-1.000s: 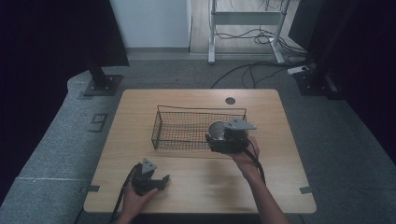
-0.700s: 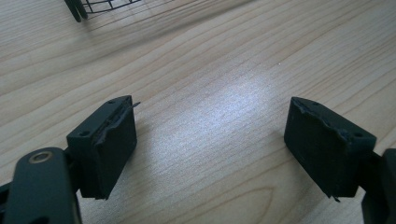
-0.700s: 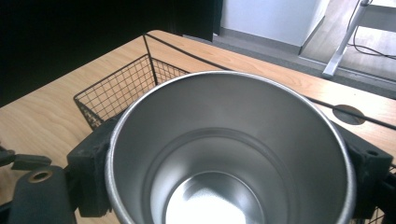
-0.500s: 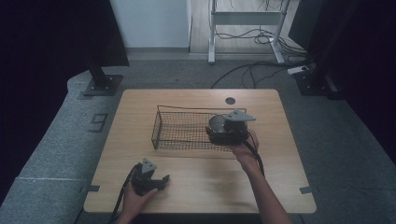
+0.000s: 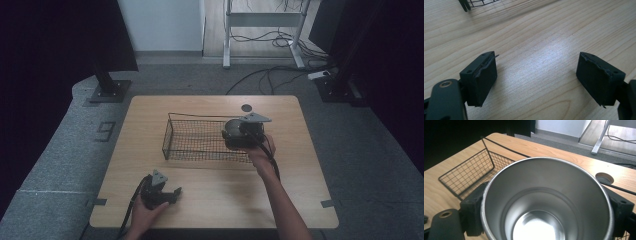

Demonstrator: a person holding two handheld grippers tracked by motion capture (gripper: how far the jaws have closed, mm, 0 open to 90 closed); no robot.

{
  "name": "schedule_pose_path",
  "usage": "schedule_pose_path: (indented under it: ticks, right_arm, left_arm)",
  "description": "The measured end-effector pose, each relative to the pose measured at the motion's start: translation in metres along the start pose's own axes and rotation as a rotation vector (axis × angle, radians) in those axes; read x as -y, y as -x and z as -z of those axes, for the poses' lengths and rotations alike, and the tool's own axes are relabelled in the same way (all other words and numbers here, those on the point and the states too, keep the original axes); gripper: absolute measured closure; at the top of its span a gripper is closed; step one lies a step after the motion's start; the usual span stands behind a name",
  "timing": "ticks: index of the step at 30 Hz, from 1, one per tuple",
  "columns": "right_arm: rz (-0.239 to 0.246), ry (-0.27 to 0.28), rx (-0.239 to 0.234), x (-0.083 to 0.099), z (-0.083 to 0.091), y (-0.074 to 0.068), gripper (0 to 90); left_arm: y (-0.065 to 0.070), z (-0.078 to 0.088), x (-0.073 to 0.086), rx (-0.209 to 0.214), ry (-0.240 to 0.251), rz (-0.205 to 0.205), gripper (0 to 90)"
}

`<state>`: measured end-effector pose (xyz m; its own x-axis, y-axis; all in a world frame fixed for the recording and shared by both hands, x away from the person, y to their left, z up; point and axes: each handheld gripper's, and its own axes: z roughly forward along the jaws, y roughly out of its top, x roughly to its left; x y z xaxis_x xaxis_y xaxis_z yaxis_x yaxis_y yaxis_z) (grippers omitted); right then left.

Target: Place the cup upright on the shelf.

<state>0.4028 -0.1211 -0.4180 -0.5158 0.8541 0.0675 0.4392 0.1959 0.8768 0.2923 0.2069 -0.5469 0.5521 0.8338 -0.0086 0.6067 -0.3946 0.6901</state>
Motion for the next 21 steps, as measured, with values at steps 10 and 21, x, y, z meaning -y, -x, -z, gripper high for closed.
schedule_pose_path:
  ticks: [10, 21]
  right_arm:
    - [-0.003, -0.011, 0.009, -0.007, -0.012, 0.004, 13.6]
    - [-0.017, -0.037, 0.018, -0.014, -0.032, 0.008, 13.6]
  left_arm:
    - [0.000, 0.000, 0.000, 0.001, 0.002, 0.001, 16.8]
    - [0.000, 0.000, 0.000, 0.001, 0.002, 0.002, 16.8]
